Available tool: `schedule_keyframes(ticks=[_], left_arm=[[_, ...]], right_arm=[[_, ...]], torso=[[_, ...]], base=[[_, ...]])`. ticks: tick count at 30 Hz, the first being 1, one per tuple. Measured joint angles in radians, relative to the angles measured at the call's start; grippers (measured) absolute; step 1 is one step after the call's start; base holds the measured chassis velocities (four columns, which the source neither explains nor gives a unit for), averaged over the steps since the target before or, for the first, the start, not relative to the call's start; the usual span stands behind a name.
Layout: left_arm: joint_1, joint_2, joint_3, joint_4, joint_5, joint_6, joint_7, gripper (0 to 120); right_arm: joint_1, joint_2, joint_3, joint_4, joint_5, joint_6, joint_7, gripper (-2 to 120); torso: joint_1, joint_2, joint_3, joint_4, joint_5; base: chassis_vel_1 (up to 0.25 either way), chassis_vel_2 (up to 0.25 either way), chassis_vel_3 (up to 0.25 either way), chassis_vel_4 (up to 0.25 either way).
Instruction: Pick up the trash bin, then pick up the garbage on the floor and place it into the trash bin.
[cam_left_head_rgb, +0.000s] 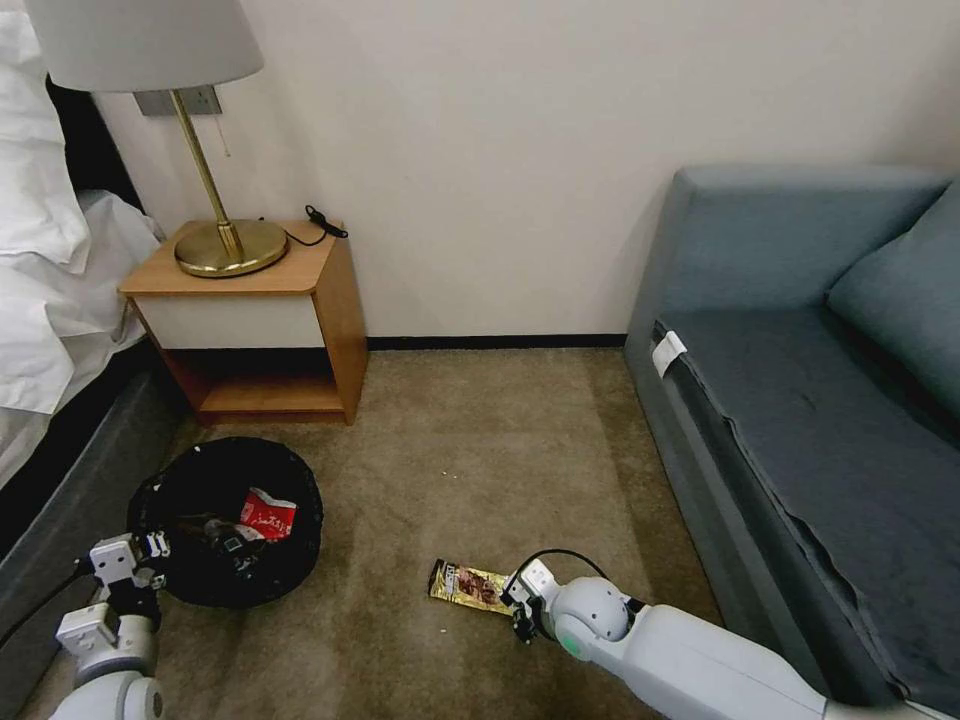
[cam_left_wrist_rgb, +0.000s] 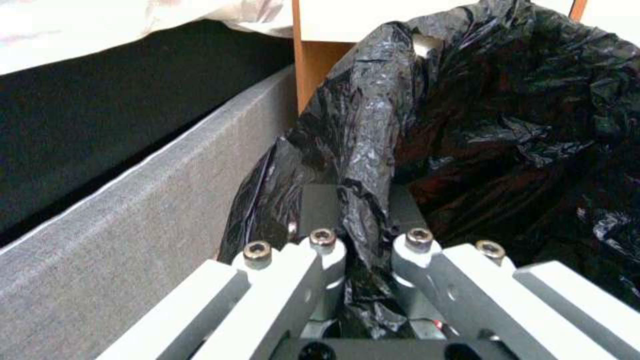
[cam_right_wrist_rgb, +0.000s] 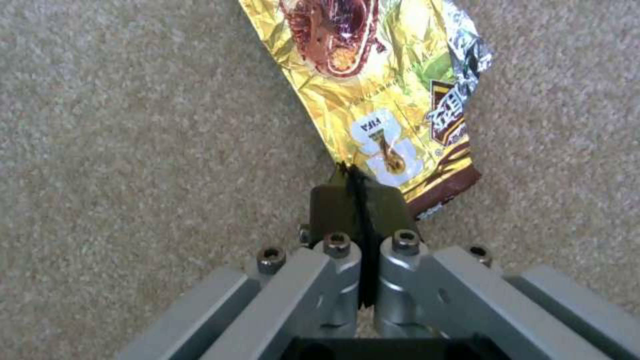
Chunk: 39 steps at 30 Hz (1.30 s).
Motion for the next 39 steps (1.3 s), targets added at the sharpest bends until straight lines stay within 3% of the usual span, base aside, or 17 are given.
schedule_keyframes(ticks=[27, 35, 39], left_arm=[[-0.014, 0.022, 0.001, 0.02, -0.012, 0.004, 0.0, 3], [-0.018, 0.023, -0.001, 0.026, -0.014, 0.004, 0.001, 3], [-0.02, 0.022, 0.001, 0.029, -0.014, 0.004, 0.001, 3]], right_arm=[[-0.002, -0.016, 0.037, 0.018, -0.017, 0.044, -0.021, 1], [-0.006, -0.013, 0.028, 0.022, -0.035, 0.04, -0.032, 35], [-0.007, -0.012, 0.024, 0.018, -0.041, 0.04, -0.032, 45]], torso=[[0.0, 0.0, 0.0, 0.0, 0.0], [0.0, 0.0, 0.0, 0.0001, 0.0001], [0.0, 0.0, 0.0, 0.0, 0.0]], base=[[0.0, 0.0, 0.0, 0.0], [0.0, 0.0, 0.0, 0.0], [0.0, 0.0, 0.0, 0.0]])
